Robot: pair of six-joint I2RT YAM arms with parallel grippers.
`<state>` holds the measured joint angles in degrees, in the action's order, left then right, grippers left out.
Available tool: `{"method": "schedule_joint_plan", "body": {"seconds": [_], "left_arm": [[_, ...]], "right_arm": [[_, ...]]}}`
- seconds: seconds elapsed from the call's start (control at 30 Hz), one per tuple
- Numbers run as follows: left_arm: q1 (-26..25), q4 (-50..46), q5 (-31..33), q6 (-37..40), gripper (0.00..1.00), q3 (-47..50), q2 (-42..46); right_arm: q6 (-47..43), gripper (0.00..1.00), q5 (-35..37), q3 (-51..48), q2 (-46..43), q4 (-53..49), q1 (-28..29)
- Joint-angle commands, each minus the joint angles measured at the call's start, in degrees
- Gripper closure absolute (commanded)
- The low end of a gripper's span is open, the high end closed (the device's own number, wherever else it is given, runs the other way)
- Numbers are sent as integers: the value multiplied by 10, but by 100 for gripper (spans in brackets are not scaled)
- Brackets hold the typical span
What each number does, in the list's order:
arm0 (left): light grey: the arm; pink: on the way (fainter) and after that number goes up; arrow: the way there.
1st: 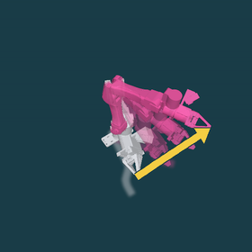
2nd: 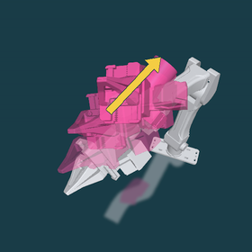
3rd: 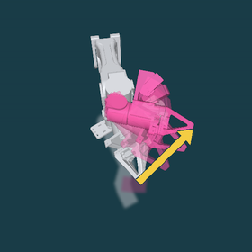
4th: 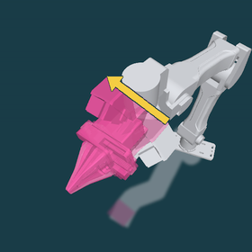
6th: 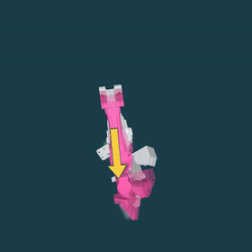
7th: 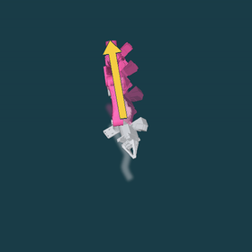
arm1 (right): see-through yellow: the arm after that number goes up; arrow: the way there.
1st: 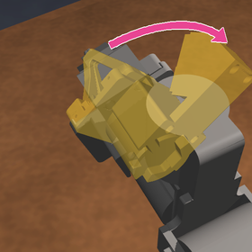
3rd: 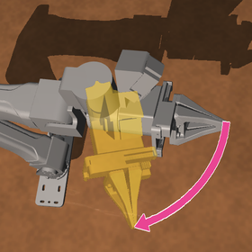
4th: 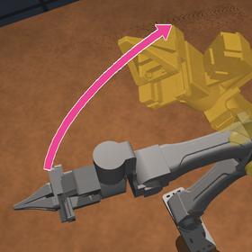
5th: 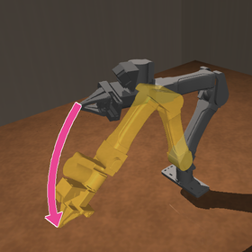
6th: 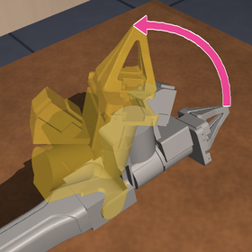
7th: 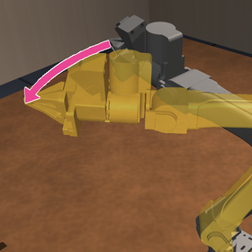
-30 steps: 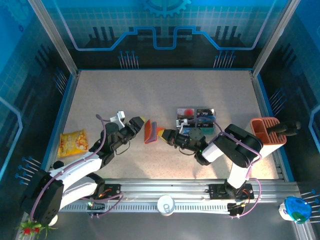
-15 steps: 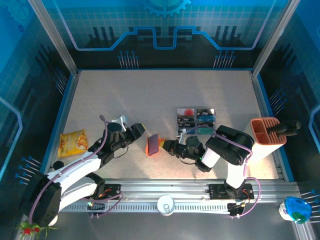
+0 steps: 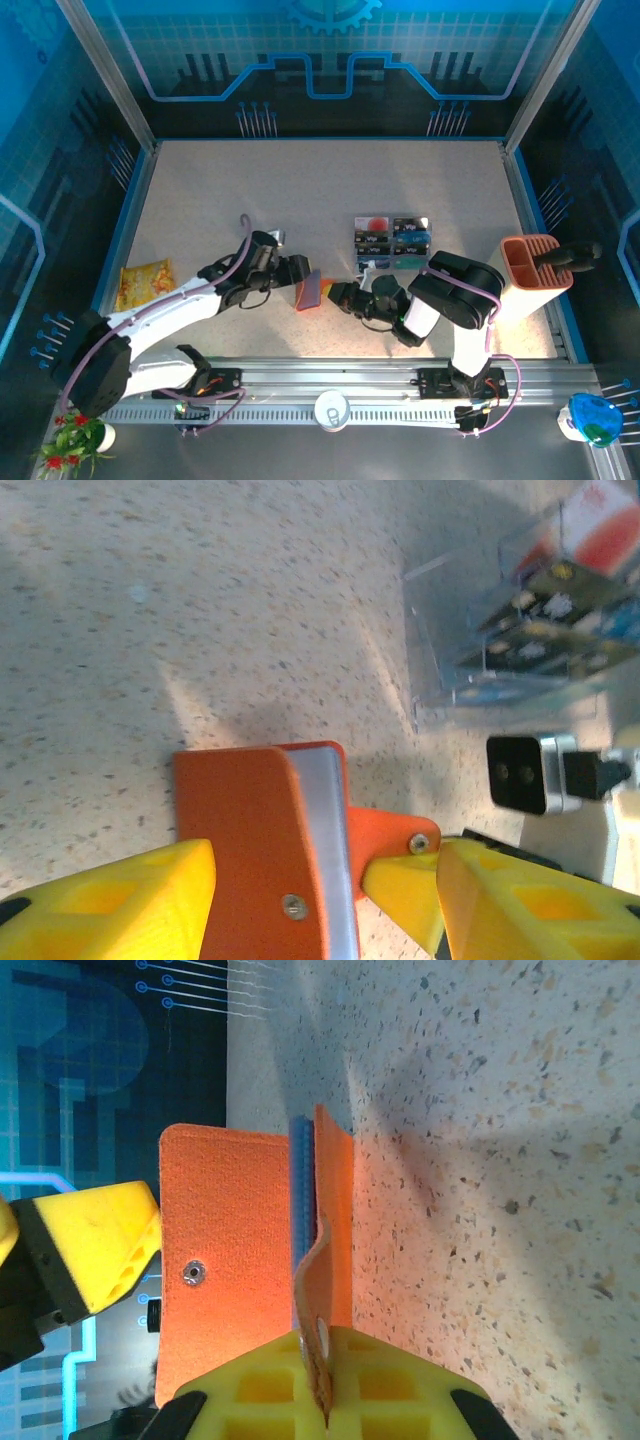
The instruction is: Put the credit cards into the card holder
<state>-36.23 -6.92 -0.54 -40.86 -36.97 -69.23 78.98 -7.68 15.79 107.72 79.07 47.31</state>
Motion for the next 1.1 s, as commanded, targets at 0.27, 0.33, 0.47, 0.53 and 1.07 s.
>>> {"method": "schedule_joint_plan", "body": {"seconds": [0.27,0.33,0.47,0.53,1.07], "left_arm": [[-68,-161,115,84,38,-115,-122],[-69,-173,126,79,39,-115,-130],[-68,-194,158,64,39,-103,-128],[-69,-198,171,59,39,-94,-120],[-69,-207,209,33,39,-54,-137]], "right_arm": [[-11,100,29,-19,5,25,7],[-12,100,33,-23,3,25,7],[-12,100,45,-39,-2,25,7],[-13,100,52,-47,-6,25,7],[-5,100,106,-90,-16,25,15]]}}
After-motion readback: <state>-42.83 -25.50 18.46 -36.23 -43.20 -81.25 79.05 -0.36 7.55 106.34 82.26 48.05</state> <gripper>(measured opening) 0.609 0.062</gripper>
